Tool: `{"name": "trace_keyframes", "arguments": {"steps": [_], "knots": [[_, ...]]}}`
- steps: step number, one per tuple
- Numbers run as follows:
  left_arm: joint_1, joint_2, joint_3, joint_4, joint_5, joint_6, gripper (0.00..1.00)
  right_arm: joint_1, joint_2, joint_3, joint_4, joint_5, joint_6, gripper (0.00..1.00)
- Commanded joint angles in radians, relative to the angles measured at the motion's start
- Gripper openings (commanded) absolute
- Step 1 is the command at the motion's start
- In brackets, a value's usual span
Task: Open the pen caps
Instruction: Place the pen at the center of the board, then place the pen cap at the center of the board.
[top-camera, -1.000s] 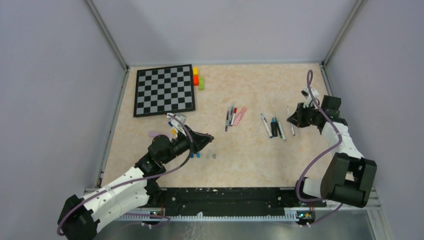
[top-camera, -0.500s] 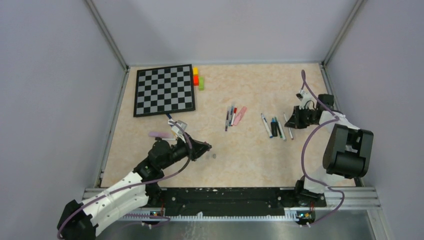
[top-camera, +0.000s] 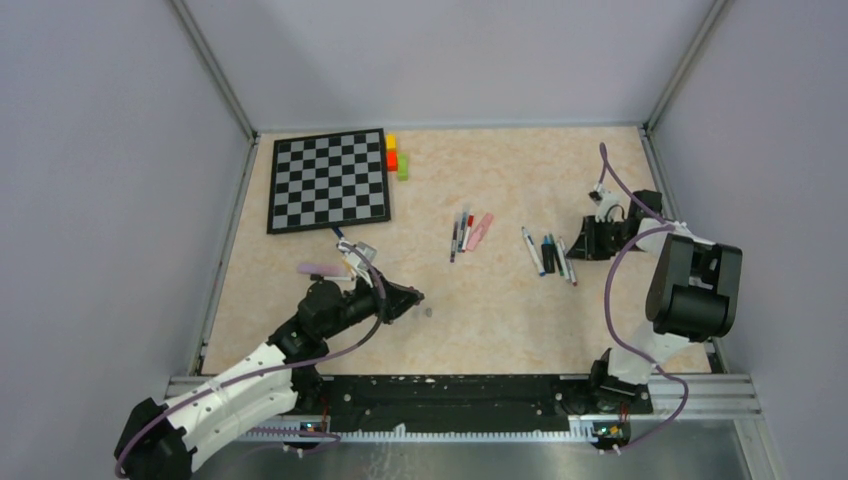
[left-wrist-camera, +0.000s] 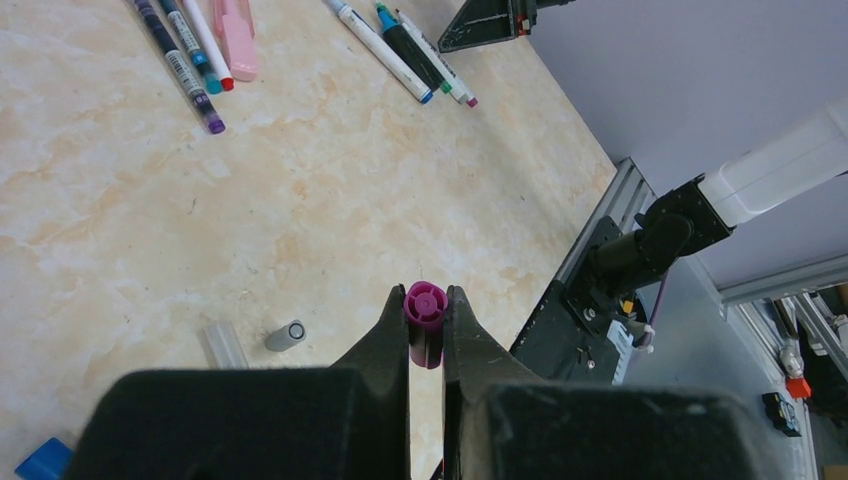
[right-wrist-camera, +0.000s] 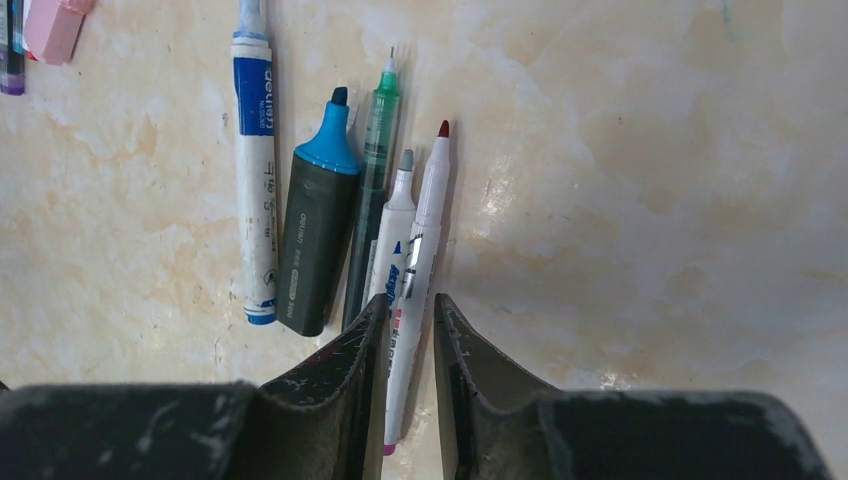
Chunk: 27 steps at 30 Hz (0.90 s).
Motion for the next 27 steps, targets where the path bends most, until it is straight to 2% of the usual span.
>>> {"name": "trace_keyframes", "arguments": {"steps": [1, 21, 27], "knots": [[0.003, 0.005, 0.011, 0.038, 0.03, 0.003, 0.0, -0.007, 0.005, 0.048, -0.004, -0.034, -0.003, 0.22], [0.001, 0.121, 0.096, 0.0, 0.176, 0.018, 0.0, -0.024, -0.104, 0.029, -0.054, -0.066, -0.074, 0.27], [-0.025, 0.181, 0.127, -0.036, 0.16, 0.025, 0.0, -0.025, -0.166, 0.022, -0.077, -0.087, -0.103, 0.29]]}}
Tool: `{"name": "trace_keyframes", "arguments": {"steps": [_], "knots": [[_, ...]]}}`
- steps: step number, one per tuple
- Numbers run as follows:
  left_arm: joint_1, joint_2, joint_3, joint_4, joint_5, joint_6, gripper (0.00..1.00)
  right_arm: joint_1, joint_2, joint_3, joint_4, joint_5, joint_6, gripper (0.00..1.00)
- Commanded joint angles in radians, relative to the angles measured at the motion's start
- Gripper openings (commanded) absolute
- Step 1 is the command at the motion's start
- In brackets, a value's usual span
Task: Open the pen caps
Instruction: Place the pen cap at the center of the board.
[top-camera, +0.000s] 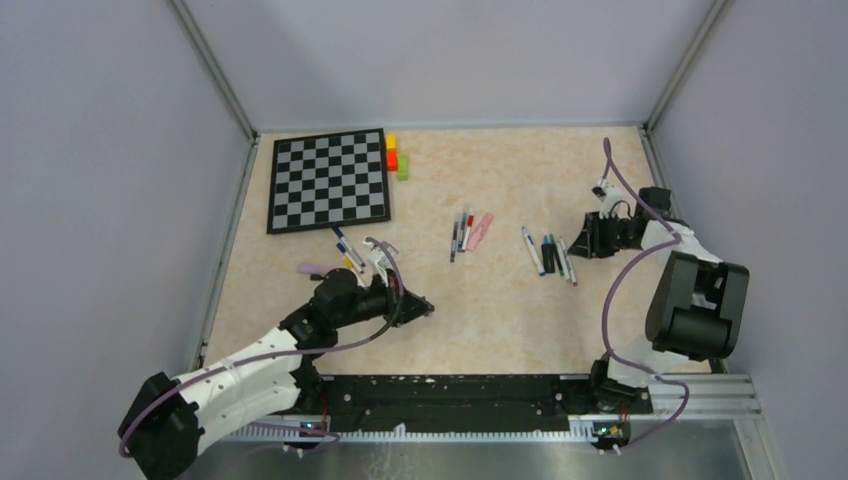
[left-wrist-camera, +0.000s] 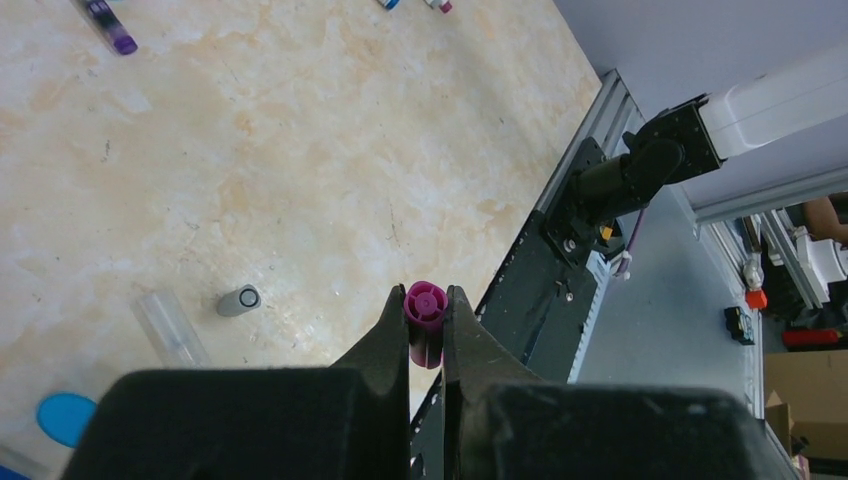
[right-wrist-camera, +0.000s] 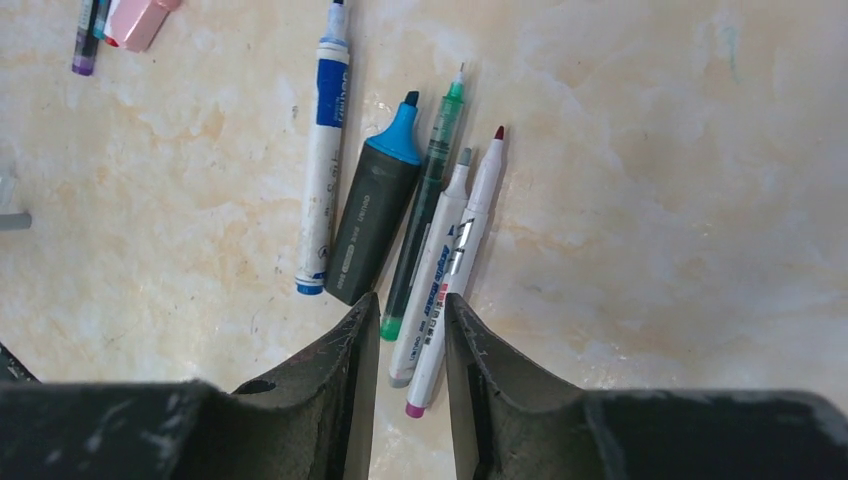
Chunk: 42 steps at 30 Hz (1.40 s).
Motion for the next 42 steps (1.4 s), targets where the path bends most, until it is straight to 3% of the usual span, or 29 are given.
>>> {"name": "trace_keyframes", "arguments": {"steps": [1, 10, 19, 27, 42], "knots": [[-0.03, 0.034, 0.068, -0.024, -0.011, 0.022, 0.0, -0.014, -0.086, 0.018, -0.016, -0.038, -0.048, 0.29], [-0.192, 0.18, 0.181, -0.18, -0.292, 0.057, 0.0, -0.014, -0.163, -0.002, -0.017, -0.042, -0.064, 0.3], [-0.205, 0.434, 0.317, -0.274, -0.438, 0.026, 0.0, -0.014, -0.18, -0.006, -0.026, -0.059, -0.072, 0.3], [-0.205, 0.633, 0.444, -0.362, -0.458, 0.047, 0.09, -0.014, -0.195, -0.011, -0.03, -0.068, -0.09, 0.3], [-0.205, 0.784, 0.555, -0.461, -0.468, 0.068, 0.24, -0.013, -0.198, -0.012, -0.043, -0.087, -0.116, 0.31]]}}
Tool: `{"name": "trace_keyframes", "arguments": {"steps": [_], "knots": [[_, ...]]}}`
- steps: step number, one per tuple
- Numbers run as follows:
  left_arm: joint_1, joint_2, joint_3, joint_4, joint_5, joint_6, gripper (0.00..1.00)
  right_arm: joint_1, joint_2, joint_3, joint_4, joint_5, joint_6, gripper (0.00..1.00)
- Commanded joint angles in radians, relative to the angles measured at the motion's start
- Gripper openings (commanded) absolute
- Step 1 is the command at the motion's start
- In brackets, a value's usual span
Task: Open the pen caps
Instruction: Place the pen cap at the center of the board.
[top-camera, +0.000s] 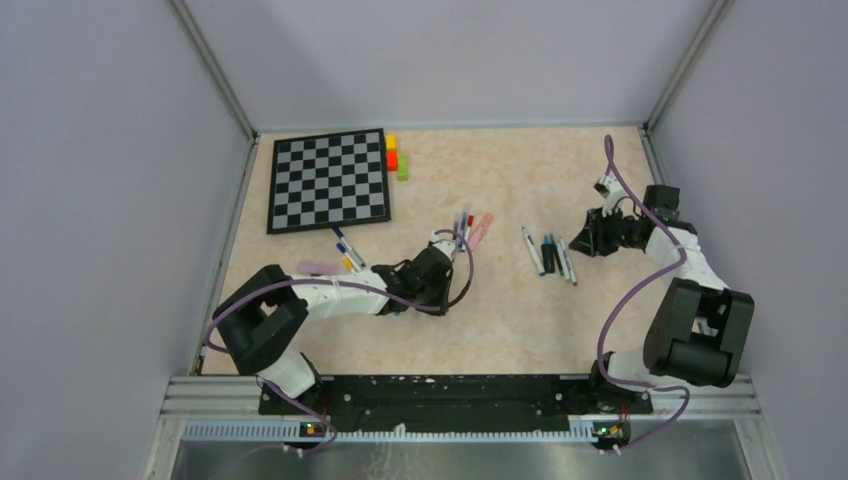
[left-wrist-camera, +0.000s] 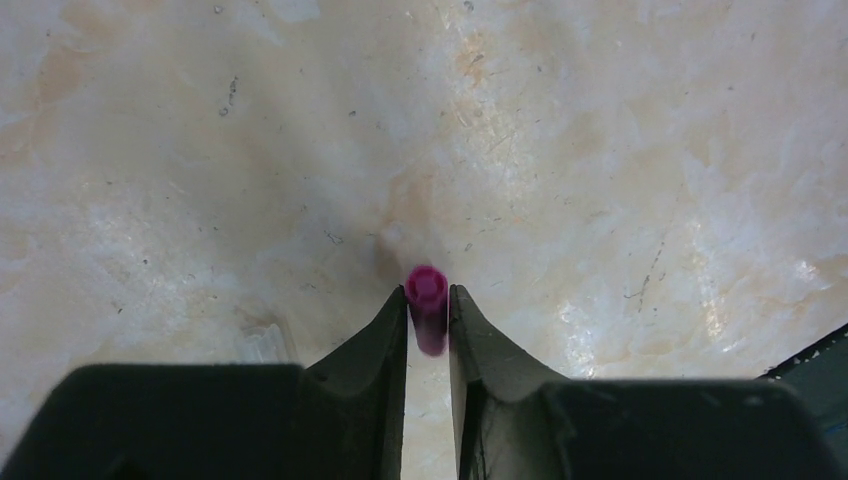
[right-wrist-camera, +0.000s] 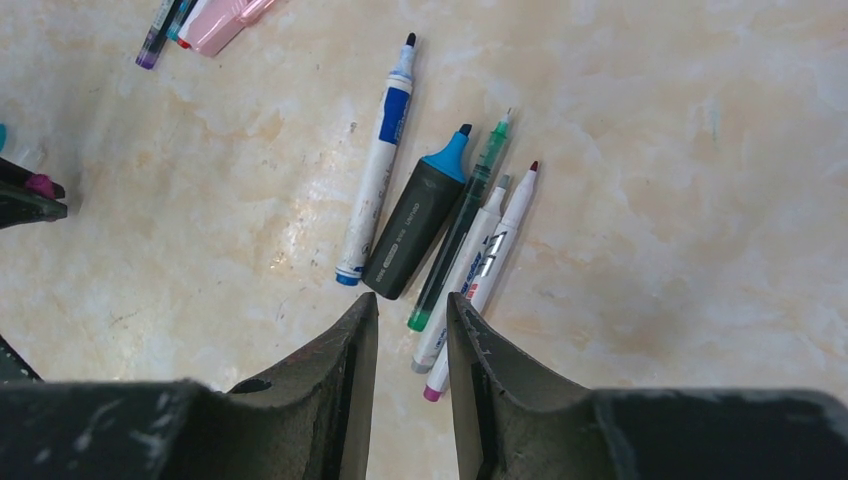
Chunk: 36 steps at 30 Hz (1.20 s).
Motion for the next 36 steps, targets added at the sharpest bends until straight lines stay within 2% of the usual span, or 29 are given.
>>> {"name": "trace_keyframes", "arguments": {"steps": [1, 5, 19, 22, 24, 27, 29, 34, 36], "knots": [[-0.004, 0.023, 0.045, -0.03, -0.019, 0.011, 0.25, -0.013, -0.039, -0.002, 0.003, -0.031, -0.03, 0.31], [-0.004, 0.029, 0.055, -0.047, -0.028, 0.012, 0.3, -0.013, -0.042, -0.002, 0.001, -0.036, -0.031, 0.31], [-0.004, -0.035, 0.082, -0.057, -0.081, 0.038, 0.33, -0.014, -0.048, -0.001, -0.003, -0.044, -0.032, 0.31], [-0.002, -0.058, 0.087, -0.04, -0.118, 0.06, 0.37, -0.013, -0.048, -0.001, -0.004, -0.046, -0.032, 0.31], [0.003, -0.073, 0.092, -0.019, -0.147, 0.086, 0.44, -0.014, -0.051, -0.001, -0.003, -0.047, -0.033, 0.31], [0.038, -0.09, 0.098, 0.026, -0.162, 0.125, 0.54, -0.013, -0.053, -0.002, -0.004, -0.048, -0.033, 0.31], [0.073, -0.094, 0.097, 0.064, -0.15, 0.14, 0.57, -0.013, -0.054, -0.001, -0.005, -0.049, -0.034, 0.31], [0.168, -0.067, 0.107, 0.178, -0.111, 0.138, 0.58, -0.013, -0.061, -0.002, -0.006, -0.053, -0.035, 0.31], [0.183, -0.024, 0.154, 0.168, -0.124, 0.131, 0.58, -0.014, -0.061, -0.001, -0.005, -0.054, -0.034, 0.31]]}}
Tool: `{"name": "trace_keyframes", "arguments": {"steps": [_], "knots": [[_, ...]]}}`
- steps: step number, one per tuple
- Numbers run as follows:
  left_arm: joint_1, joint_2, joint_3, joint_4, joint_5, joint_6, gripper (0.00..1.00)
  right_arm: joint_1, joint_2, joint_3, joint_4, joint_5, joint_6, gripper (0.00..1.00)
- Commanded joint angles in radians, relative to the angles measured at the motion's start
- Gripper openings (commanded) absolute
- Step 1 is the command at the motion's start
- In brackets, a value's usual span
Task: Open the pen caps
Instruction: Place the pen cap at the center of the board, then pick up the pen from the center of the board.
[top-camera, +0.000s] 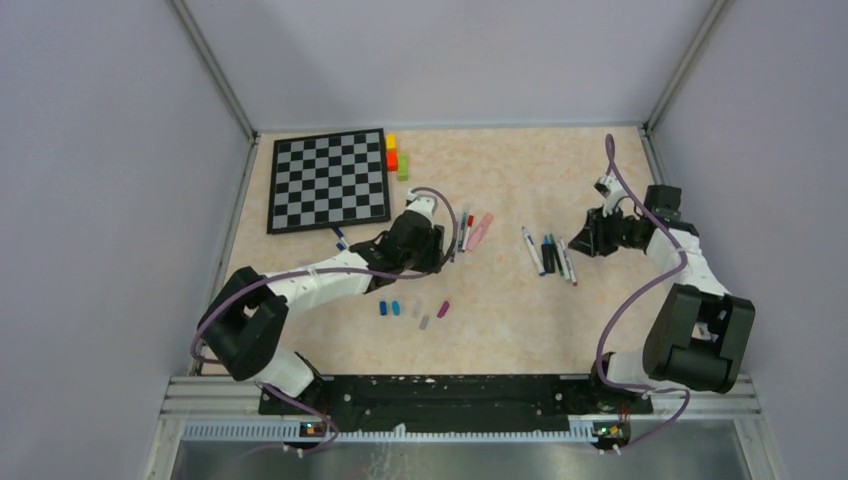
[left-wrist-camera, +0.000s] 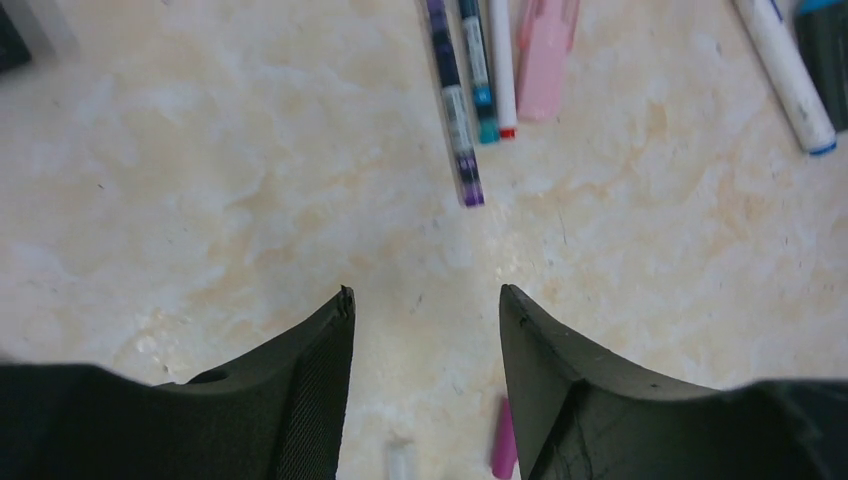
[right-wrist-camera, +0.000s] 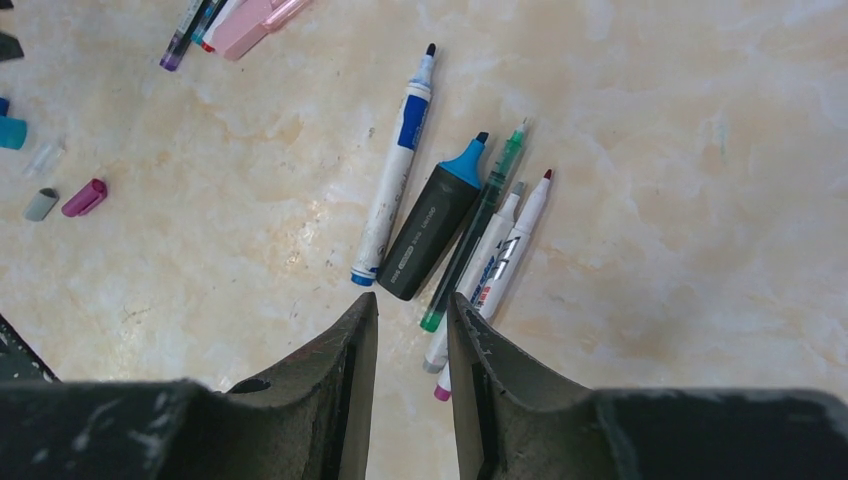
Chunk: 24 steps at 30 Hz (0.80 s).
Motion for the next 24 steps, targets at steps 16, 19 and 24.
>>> {"name": "trace_keyframes", "arguments": {"steps": [16, 19, 24], "knots": [[0.042, 0.463, 0.604, -0.311, -0.08, -0.007, 0.37, -0.013, -0.045, -0.001, 0.007, -0.038, -0.029, 0.31], [0.042, 0.491, 0.635, -0.325, -0.084, 0.004, 0.36, -0.013, -0.043, -0.001, 0.005, -0.039, -0.031, 0.31], [0.042, 0.531, 0.676, -0.347, -0.065, 0.016, 0.34, -0.013, -0.043, -0.001, 0.005, -0.039, -0.031, 0.31]]}}
